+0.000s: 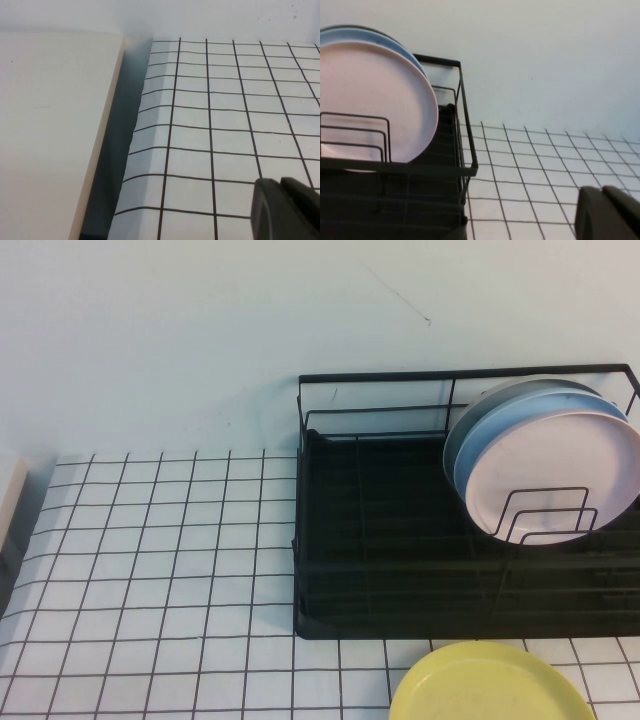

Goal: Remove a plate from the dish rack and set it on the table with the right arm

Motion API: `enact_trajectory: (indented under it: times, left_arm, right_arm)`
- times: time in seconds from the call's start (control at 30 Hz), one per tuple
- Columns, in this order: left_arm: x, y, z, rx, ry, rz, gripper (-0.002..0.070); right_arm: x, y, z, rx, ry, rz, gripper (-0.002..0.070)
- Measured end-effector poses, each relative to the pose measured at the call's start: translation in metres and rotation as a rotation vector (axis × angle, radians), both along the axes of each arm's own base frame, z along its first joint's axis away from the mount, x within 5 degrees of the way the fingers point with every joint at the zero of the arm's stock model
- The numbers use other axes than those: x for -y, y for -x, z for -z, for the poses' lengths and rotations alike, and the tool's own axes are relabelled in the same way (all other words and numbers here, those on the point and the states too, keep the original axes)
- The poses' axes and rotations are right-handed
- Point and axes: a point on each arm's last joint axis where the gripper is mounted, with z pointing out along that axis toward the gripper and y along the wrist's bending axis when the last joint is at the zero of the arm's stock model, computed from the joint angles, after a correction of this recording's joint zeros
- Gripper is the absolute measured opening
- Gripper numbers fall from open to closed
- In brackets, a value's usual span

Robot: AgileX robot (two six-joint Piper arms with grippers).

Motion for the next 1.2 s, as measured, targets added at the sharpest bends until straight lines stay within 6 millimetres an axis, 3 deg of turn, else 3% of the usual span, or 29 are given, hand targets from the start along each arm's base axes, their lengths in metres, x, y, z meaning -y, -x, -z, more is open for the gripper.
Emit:
enact_trajectory:
  times: [0.33, 1.2]
  left_arm:
    - [0.0, 0.0, 0.0, 0.0, 0.0, 0.0, -0.0003]
    - [0.0, 0.0, 0.0, 0.0, 0.0, 0.0, -0.0003]
  right_arm:
    - [0.0, 0.002, 0.076, -0.045, -0.06, 0.012, -0.0002]
    - [0.0, 0.006, 0.093, -0.163, -0.063, 0.025, -0.0002]
